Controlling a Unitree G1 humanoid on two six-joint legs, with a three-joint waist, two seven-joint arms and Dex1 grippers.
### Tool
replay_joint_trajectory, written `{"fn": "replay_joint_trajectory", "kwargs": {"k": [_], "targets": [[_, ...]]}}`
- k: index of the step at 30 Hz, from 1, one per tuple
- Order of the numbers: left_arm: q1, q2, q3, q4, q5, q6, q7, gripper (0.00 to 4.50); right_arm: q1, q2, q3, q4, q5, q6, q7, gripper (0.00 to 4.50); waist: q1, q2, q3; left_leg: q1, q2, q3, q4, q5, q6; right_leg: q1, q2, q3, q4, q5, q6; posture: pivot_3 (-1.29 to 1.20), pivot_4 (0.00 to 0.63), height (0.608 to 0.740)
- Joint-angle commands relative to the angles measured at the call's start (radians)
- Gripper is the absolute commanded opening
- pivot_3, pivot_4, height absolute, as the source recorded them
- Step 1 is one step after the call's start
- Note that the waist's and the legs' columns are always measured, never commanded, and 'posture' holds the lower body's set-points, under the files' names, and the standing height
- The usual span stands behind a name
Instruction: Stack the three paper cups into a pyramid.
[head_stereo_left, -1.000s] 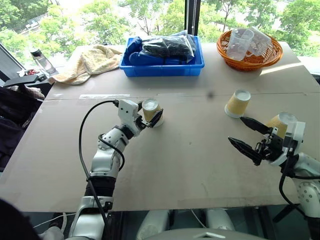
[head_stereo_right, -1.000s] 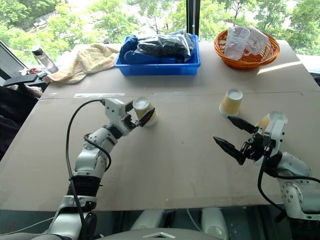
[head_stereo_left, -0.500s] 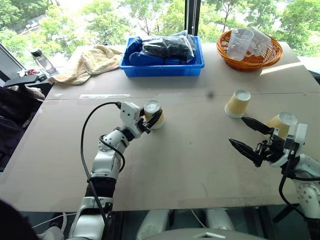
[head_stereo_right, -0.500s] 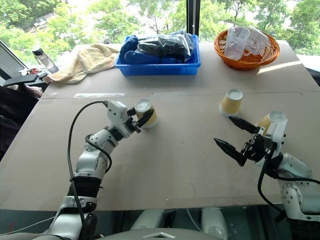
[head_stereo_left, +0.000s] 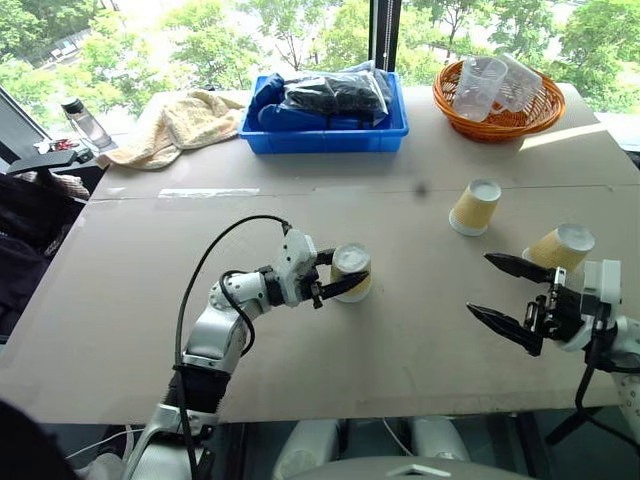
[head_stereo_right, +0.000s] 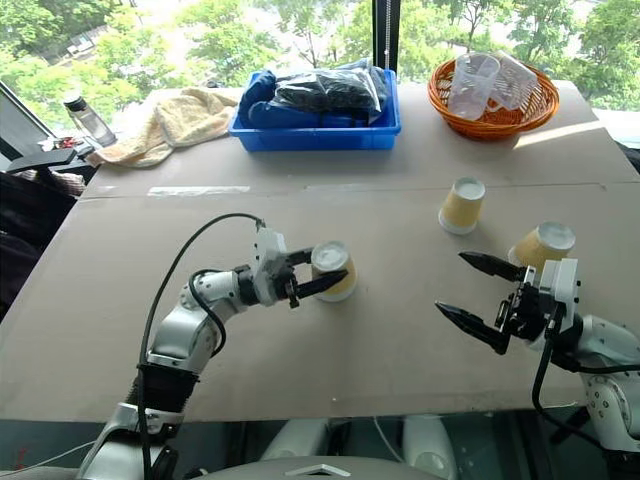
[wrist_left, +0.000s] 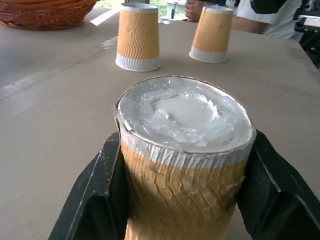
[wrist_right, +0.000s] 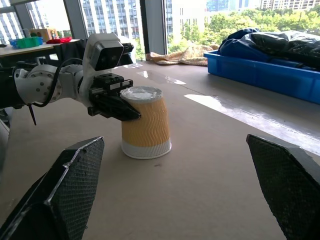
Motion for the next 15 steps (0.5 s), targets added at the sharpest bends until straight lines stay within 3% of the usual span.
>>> {"fn": "replay_joint_trajectory", "kwargs": {"k": [1, 4, 5, 6, 8, 15], "targets": [[0.014, 0.018, -0.007, -0.036, -0.025, 0.023, -0.036, 2.16, -0.005, -0.005, -0.020, -0.051, 0.019, 0.005, -0.004, 4.50, 0.001, 0.000, 0.000, 0.000, 0.000, 0.000, 0.000, 0.000, 0.000, 0.000, 0.000, 0.000, 0.000, 0.000, 0.000, 0.00, 0.150, 0.740], [0.015, 0.020, -0.010, -0.033, -0.027, 0.032, -0.045, 2.16, -0.005, 0.001, -0.014, -0.052, 0.016, 0.007, -0.009, 4.50, 0.002, 0.000, 0.000, 0.000, 0.000, 0.000, 0.001, 0.000, 0.000, 0.000, 0.000, 0.000, 0.000, 0.000, 0.000, 0.00, 0.150, 0.740], [0.015, 0.020, -0.010, -0.032, -0.026, 0.030, -0.047, 3.23, -0.006, 0.003, -0.012, -0.052, 0.016, 0.008, -0.009, 4.50, 0.002, 0.000, 0.000, 0.000, 0.000, 0.000, 0.001, 0.000, 0.000, 0.001, 0.000, 0.000, 0.000, 0.000, 0.000, 0.00, 0.150, 0.740], [0.017, 0.019, -0.009, -0.035, -0.026, 0.029, -0.048, 3.47, -0.006, 0.005, -0.011, -0.050, 0.015, 0.007, -0.009, 4.50, 0.002, 0.000, 0.000, 0.000, 0.000, 0.000, 0.001, 0.000, 0.000, 0.001, 0.000, 0.000, 0.000, 0.000, 0.000, 0.00, 0.150, 0.740], [0.028, 0.019, -0.003, -0.056, -0.046, 0.041, -0.058, 4.41, -0.004, 0.003, -0.008, -0.040, 0.007, 0.012, -0.007, 4.50, 0.002, 0.000, 0.000, 0.000, 0.000, 0.000, 0.001, 0.000, 0.000, 0.001, 0.000, 0.000, 0.000, 0.000, 0.000, 0.00, 0.150, 0.740], [0.047, 0.062, 0.045, -0.217, -0.130, 0.128, -0.050, 4.41, -0.025, 0.027, -0.024, -0.008, -0.027, -0.001, -0.066, 4.50, 0.001, 0.000, 0.000, 0.000, 0.000, 0.000, 0.001, 0.000, 0.000, 0.001, 0.000, 0.000, 0.000, 0.000, 0.000, 0.00, 0.150, 0.740]]}}
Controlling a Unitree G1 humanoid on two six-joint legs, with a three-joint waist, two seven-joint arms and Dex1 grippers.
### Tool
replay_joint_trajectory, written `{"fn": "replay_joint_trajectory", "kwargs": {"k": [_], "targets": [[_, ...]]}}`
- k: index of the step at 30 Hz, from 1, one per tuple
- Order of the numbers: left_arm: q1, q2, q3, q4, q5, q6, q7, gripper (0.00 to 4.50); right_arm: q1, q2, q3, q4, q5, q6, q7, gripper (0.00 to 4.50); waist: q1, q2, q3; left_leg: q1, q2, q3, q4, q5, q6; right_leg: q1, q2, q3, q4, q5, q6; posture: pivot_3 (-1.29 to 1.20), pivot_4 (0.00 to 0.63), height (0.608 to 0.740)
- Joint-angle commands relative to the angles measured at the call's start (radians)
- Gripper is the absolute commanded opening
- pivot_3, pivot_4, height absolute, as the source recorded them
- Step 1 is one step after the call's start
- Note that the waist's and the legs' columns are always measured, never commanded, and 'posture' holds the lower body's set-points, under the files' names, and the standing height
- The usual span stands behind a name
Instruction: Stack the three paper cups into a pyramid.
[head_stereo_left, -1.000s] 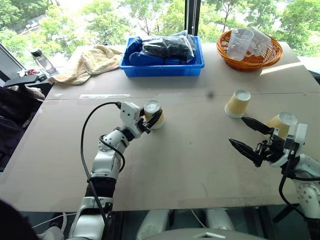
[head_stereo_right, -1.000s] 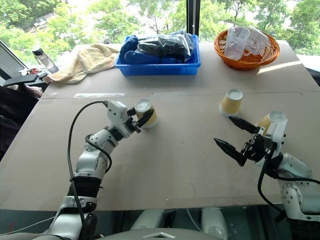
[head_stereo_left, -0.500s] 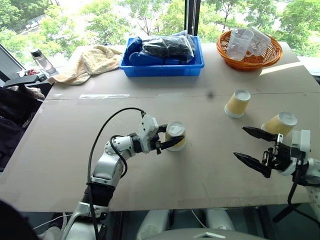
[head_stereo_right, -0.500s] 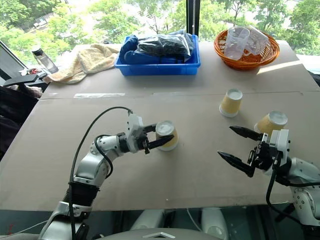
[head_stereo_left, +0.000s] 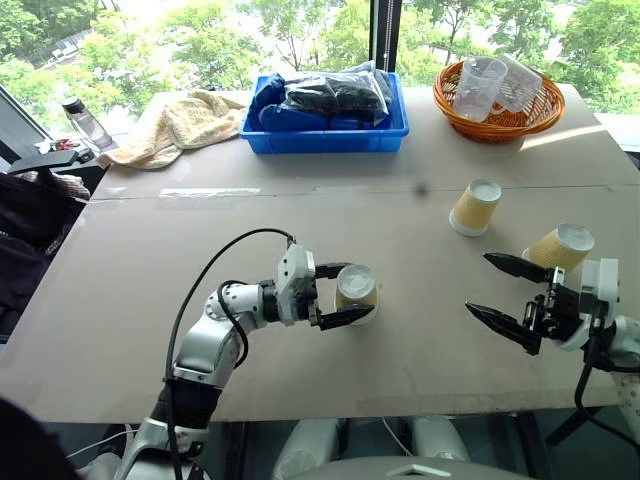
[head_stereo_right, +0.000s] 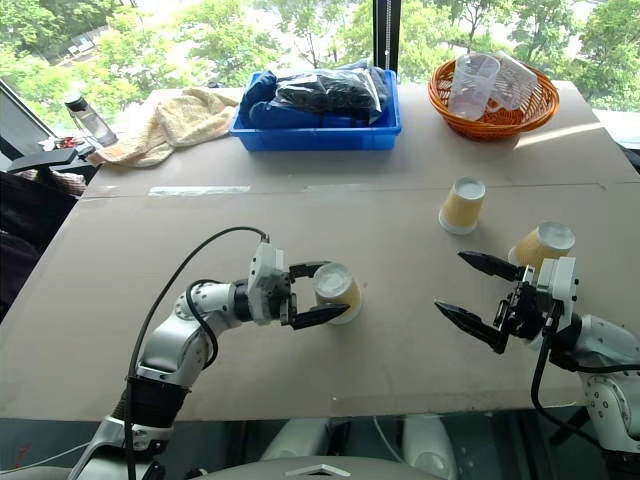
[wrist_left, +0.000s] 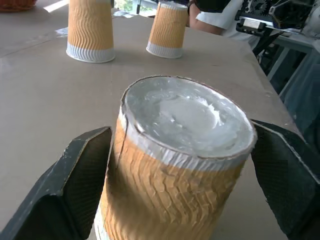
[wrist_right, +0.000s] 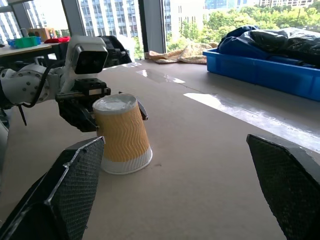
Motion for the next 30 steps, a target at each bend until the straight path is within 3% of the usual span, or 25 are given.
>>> {"fn": "replay_joint_trajectory", "kwargs": {"k": [1, 6, 12, 19, 30], "targets": [[-0.014, 0.036, 0.055, -0.153, -0.088, 0.067, 0.017, 4.41, -0.026, 0.020, -0.028, 0.008, -0.031, -0.033, -0.048, 4.50, 0.000, 0.000, 0.000, 0.000, 0.000, 0.000, 0.000, 0.000, 0.000, 0.000, 0.000, 0.000, 0.000, 0.000, 0.000, 0.00, 0.150, 0.740], [-0.036, 0.124, 0.120, -0.273, -0.197, 0.197, 0.026, 4.41, -0.078, 0.077, -0.023, 0.044, -0.092, -0.055, -0.161, 4.50, -0.002, 0.000, 0.000, 0.000, 0.000, 0.000, 0.000, 0.000, 0.000, 0.000, 0.000, 0.000, 0.000, 0.000, 0.000, 0.00, 0.150, 0.740], [-0.089, 0.285, 0.226, -0.337, -0.333, 0.366, 0.019, 4.41, -0.231, 0.170, 0.009, 0.117, -0.279, -0.027, -0.464, 4.50, -0.013, 0.000, 0.000, 0.000, 0.000, 0.001, 0.000, 0.000, 0.000, -0.002, 0.000, 0.001, 0.001, 0.000, 0.000, 0.00, 0.150, 0.740], [-0.142, 0.489, 0.306, -0.327, -0.368, 0.463, -0.032, 4.41, -0.437, 0.260, 0.061, 0.235, -0.489, 0.059, -0.775, 4.50, -0.031, 0.001, 0.000, -0.002, 0.000, 0.005, -0.001, 0.000, 0.000, -0.007, 0.001, 0.002, 0.005, 0.000, 0.000, 0.00, 0.150, 0.740], [-0.210, 0.535, 0.369, -0.297, -0.345, 0.467, 0.044, 4.41, -0.560, 0.309, 0.106, 0.357, -0.511, 0.079, -0.797, 4.50, -0.052, 0.001, 0.001, -0.008, 0.000, 0.006, 0.000, 0.001, -0.001, -0.016, 0.000, 0.002, 0.011, 0.000, 0.000, 0.00, 0.150, 0.740]]}}
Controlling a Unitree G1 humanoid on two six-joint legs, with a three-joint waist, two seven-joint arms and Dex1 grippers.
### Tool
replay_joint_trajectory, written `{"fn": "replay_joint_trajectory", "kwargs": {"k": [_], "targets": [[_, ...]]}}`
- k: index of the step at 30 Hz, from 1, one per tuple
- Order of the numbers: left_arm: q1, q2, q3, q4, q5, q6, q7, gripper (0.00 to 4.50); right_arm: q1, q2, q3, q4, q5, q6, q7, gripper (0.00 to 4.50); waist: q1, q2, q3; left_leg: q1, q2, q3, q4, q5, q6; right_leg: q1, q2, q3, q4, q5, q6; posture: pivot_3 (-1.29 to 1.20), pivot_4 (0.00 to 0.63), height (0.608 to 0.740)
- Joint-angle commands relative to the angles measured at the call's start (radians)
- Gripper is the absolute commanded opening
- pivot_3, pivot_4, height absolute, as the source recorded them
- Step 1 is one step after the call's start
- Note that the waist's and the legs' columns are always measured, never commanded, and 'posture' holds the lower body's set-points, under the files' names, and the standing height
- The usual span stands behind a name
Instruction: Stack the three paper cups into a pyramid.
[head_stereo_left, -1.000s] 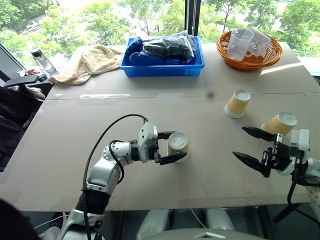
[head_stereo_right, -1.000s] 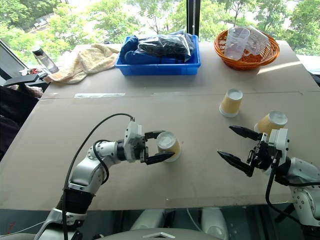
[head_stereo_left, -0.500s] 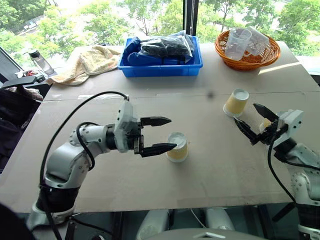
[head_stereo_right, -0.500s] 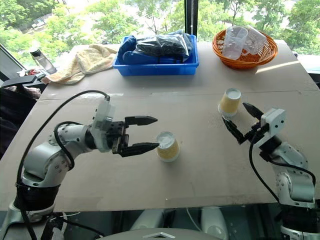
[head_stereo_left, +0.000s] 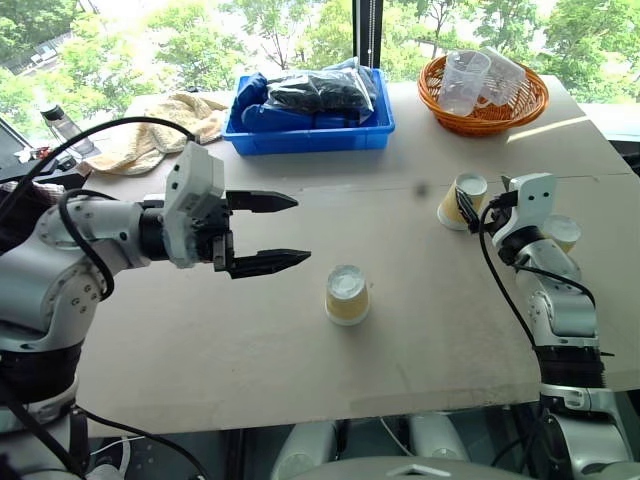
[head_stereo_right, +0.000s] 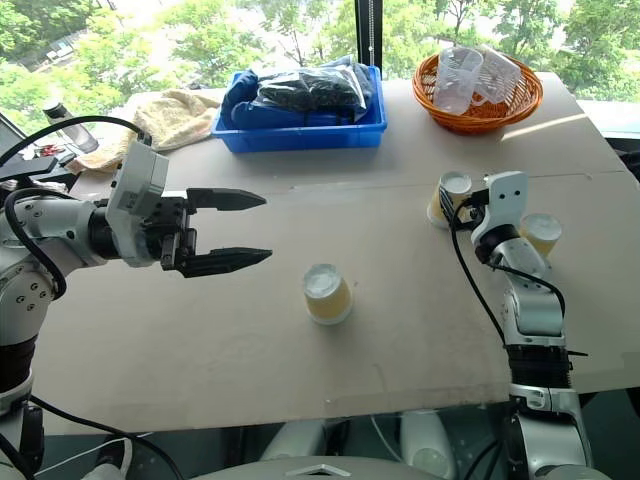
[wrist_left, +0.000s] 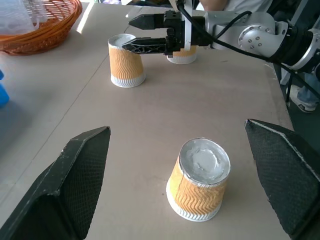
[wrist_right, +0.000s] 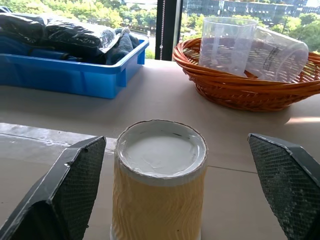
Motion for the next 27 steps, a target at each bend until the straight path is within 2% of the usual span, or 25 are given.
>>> {"fn": "replay_joint_trajectory", "kwargs": {"k": [1, 7, 10, 20, 21, 22, 25, 27], "targets": [[-0.021, -0.005, 0.046, -0.015, -0.024, 0.009, 0.037, 4.41, -0.039, 0.004, -0.006, 0.024, -0.005, -0.005, -0.015, 4.50, -0.004, 0.000, 0.000, 0.000, 0.000, 0.000, 0.000, 0.000, 0.000, 0.000, 0.000, 0.000, 0.000, 0.000, 0.000, 0.00, 0.150, 0.740], [-0.021, -0.049, 0.082, -0.036, -0.085, 0.056, 0.127, 4.41, -0.083, 0.009, 0.009, 0.097, -0.016, -0.030, 0.003, 4.50, -0.007, 0.000, 0.000, 0.000, 0.000, 0.001, 0.001, 0.000, -0.001, -0.002, 0.000, 0.001, 0.003, 0.000, 0.000, 0.00, 0.150, 0.740], [-0.027, -0.069, 0.111, -0.036, -0.172, 0.109, 0.159, 4.41, -0.106, 0.006, 0.015, 0.131, -0.024, -0.049, 0.016, 4.50, -0.007, 0.000, 0.000, 0.000, 0.000, 0.001, 0.001, 0.000, -0.001, -0.002, 0.000, 0.001, 0.003, 0.000, 0.000, 0.00, 0.150, 0.740], [0.010, -0.052, 0.127, -0.040, -0.165, 0.107, 0.169, 4.41, -0.138, 0.019, 0.017, 0.177, -0.011, -0.044, 0.040, 4.50, -0.008, 0.000, 0.000, 0.000, 0.000, 0.002, 0.001, 0.001, -0.001, -0.002, 0.000, 0.001, 0.003, 0.000, 0.000, 0.00, 0.150, 0.740], [0.012, -0.053, 0.127, -0.039, -0.162, 0.102, 0.169, 4.50, -0.140, 0.018, 0.020, 0.183, -0.012, -0.045, 0.046, 4.00, -0.008, 0.000, 0.000, 0.000, 0.000, 0.002, 0.001, 0.001, -0.001, -0.002, 0.000, 0.001, 0.003, 0.000, 0.000, 0.00, 0.150, 0.740], [0.014, -0.052, 0.130, -0.039, -0.161, 0.098, 0.168, 4.50, -0.141, 0.019, 0.021, 0.189, -0.013, -0.052, 0.049, 3.75, -0.007, 0.000, 0.000, 0.000, 0.000, 0.002, 0.001, 0.001, -0.001, -0.002, 0.000, 0.001, 0.003, 0.000, 0.000, 0.00, 0.150, 0.740], [0.023, -0.047, 0.134, -0.037, -0.151, 0.087, 0.162, 4.50, -0.151, 0.028, 0.012, 0.203, -0.009, -0.069, 0.049, 2.37, -0.008, 0.000, 0.000, 0.000, 0.000, 0.002, 0.001, 0.001, -0.001, -0.002, 0.000, 0.001, 0.003, 0.000, 0.000, 0.00, 0.150, 0.740], [0.028, -0.046, 0.137, -0.037, -0.149, 0.084, 0.159, 4.50, -0.156, 0.028, 0.011, 0.212, -0.011, -0.085, 0.058, 2.22, -0.009, 0.000, 0.000, 0.000, 0.000, 0.002, 0.001, 0.001, -0.001, -0.002, 0.000, 0.001, 0.003, 0.000, 0.000, 0.00, 0.150, 0.740]]}}
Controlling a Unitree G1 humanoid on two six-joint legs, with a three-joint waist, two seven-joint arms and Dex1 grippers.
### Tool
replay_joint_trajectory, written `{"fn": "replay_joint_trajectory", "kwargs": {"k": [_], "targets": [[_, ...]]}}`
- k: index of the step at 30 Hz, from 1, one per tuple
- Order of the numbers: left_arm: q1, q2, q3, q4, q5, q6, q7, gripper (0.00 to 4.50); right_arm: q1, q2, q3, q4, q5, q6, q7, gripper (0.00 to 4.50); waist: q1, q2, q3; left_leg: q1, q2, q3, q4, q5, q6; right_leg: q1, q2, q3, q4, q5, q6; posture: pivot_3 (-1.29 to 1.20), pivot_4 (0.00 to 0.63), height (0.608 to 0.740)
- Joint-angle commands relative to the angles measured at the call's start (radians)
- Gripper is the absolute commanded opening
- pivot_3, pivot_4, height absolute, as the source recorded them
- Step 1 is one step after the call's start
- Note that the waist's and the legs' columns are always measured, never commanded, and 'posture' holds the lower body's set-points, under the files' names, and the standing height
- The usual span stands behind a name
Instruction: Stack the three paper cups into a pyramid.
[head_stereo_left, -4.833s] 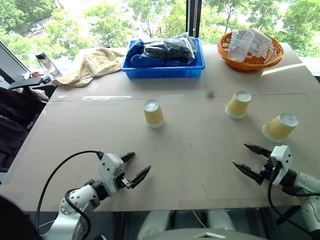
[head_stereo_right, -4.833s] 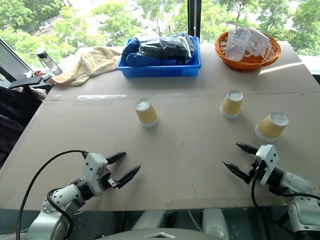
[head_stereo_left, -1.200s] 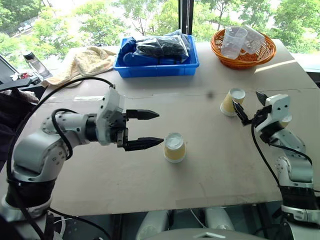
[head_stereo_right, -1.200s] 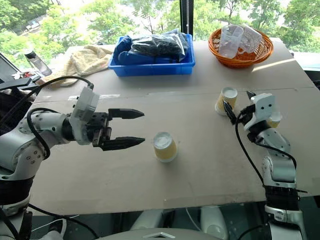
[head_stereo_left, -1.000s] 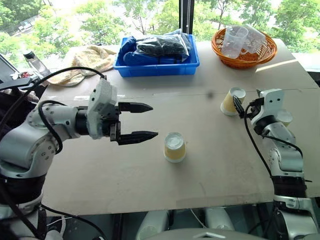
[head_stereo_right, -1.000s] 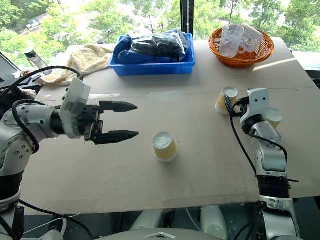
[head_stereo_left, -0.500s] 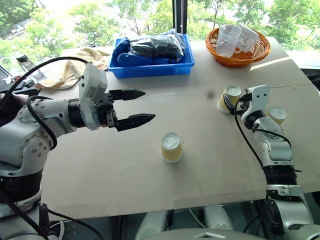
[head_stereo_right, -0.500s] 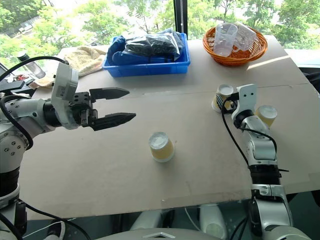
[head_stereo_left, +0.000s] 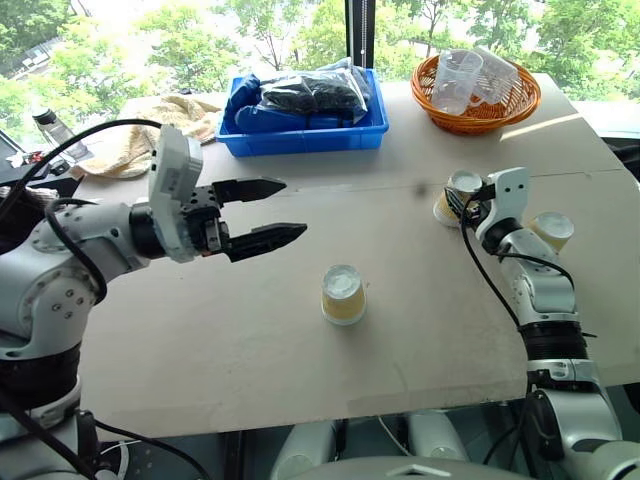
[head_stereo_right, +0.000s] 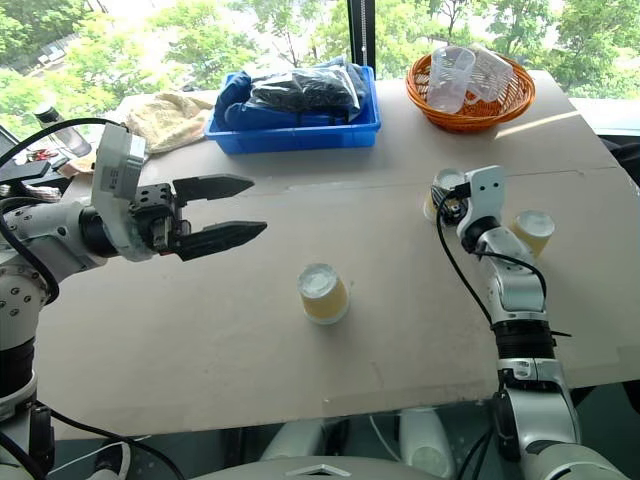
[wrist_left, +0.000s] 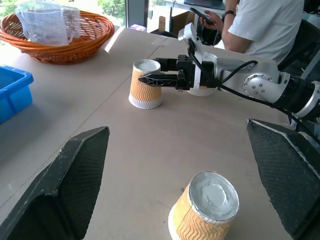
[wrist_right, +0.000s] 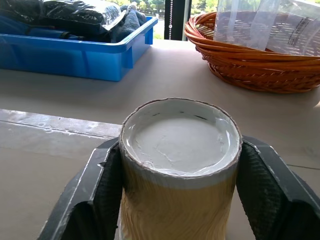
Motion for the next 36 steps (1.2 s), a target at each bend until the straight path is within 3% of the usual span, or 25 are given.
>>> {"fn": "replay_joint_trajectory", "kwargs": {"k": [1, 5, 13, 16, 20, 28, 36], "targets": [[0.006, 0.017, 0.038, -0.025, 0.002, -0.024, -0.010, 4.50, -0.029, -0.004, -0.009, -0.010, 0.016, -0.045, 0.023, 2.22, 0.000, 0.000, 0.000, 0.000, 0.000, 0.000, 0.000, 0.000, 0.000, 0.000, 0.000, 0.000, 0.000, 0.000, 0.000, 0.00, 0.150, 0.740], [0.027, 0.022, 0.047, -0.027, 0.006, -0.032, -0.019, 4.50, 0.005, -0.024, -0.007, -0.081, 0.082, -0.006, 0.124, 2.22, 0.000, 0.000, 0.000, 0.000, 0.000, 0.000, 0.000, 0.000, 0.000, 0.000, 0.000, 0.000, 0.000, 0.000, 0.000, 0.00, 0.150, 0.740], [0.070, 0.042, 0.059, -0.037, 0.002, -0.041, -0.054, 4.50, 0.262, -0.188, 0.078, -0.439, 0.315, 0.099, 0.563, 2.22, 0.005, 0.000, 0.000, -0.001, 0.000, -0.001, 0.000, 0.000, 0.000, 0.000, -0.001, 0.000, -0.001, 0.000, 0.000, 0.00, 0.150, 0.740], [0.074, 0.050, 0.057, -0.046, -0.018, -0.026, -0.072, 4.50, 0.333, -0.242, 0.122, -0.522, 0.353, 0.133, 0.645, 2.22, 0.004, 0.000, 0.000, -0.001, 0.000, -0.001, 0.000, 0.000, 0.000, 0.000, -0.001, 0.001, -0.001, 0.000, 0.000, 0.00, 0.150, 0.740], [0.087, 0.079, 0.047, -0.060, -0.025, -0.003, -0.104, 4.50, 0.373, -0.240, 0.182, -0.603, 0.402, 0.186, 0.671, 2.22, 0.005, 0.000, 0.000, -0.001, 0.001, -0.001, 0.001, 0.000, 0.000, 0.000, -0.001, 0.001, 0.000, 0.000, -0.001, 0.00, 0.150, 0.740], [0.115, 0.102, 0.042, -0.096, -0.001, -0.031, -0.148, 4.50, 0.386, -0.221, 0.286, -0.539, 0.223, 0.042, 0.644, 2.22, 0.011, -0.002, 0.001, -0.001, 0.001, -0.001, 0.001, 0.000, 0.000, 0.000, -0.001, 0.000, -0.001, 0.000, -0.001, 0.00, 0.150, 0.740], [0.106, 0.103, 0.024, -0.088, 0.022, -0.045, -0.148, 4.50, 0.363, -0.212, 0.270, -0.512, 0.222, 0.033, 0.627, 2.22, 0.011, -0.002, 0.001, -0.001, 0.001, -0.001, 0.002, 0.000, 0.000, 0.000, -0.001, 0.000, 0.000, 0.001, -0.001, 0.00, 0.150, 0.740]]}}
